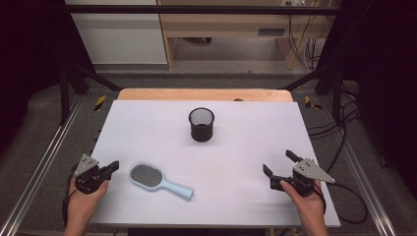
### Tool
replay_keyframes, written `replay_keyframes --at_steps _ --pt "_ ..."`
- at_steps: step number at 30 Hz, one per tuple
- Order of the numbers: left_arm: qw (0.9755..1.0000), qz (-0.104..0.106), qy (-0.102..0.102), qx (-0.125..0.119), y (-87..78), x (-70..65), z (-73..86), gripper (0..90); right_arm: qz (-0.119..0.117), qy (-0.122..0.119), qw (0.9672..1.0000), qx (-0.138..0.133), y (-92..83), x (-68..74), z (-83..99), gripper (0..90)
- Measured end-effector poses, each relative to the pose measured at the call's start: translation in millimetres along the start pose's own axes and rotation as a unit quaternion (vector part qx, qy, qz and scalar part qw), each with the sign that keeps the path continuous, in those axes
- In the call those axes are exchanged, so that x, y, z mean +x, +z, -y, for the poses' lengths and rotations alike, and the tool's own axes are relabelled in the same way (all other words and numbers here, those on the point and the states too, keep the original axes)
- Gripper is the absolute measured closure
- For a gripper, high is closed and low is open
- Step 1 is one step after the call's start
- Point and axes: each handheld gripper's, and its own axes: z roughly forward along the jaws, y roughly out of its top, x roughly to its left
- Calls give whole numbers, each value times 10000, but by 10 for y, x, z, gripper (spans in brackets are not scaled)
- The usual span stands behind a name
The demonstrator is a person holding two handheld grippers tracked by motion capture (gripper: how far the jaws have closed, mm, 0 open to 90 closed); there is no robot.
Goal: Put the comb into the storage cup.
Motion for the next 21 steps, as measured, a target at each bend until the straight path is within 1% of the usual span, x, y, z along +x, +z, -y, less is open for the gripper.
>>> replay_keyframes --at_steps 3,4,6,7,10,12,13,15,18,21 --pt "9998 64 89 166 56 -35 4 899 -9 -5 10000 8 3 8 0 51" --pt "9998 64 89 166 56 -35 4 899 -9 -5 10000 8 3 8 0 51" --pt "9995 108 190 232 85 -64 2 899 -17 -1 10000 19 2 11 2 51" --pt "9991 147 270 296 112 -100 -1 899 -33 13 10000 28 3 15 5 51" --pt "9988 159 326 324 140 -126 -5 899 -47 13 10000 46 6 20 5 52" --pt "9981 182 398 428 193 -157 -1 899 -74 7 10000 48 9 28 3 53" --pt "9981 182 398 428 193 -157 -1 899 -82 15 10000 52 9 32 2 53" --pt "9973 234 464 520 209 -185 7 899 -95 8 9999 51 9 36 1 53" --pt "9968 226 534 556 213 -205 8 899 -104 3 9999 36 5 39 -3 53" --pt "9967 240 517 575 209 -209 13 900 -113 13 9999 29 4 43 -5 53"
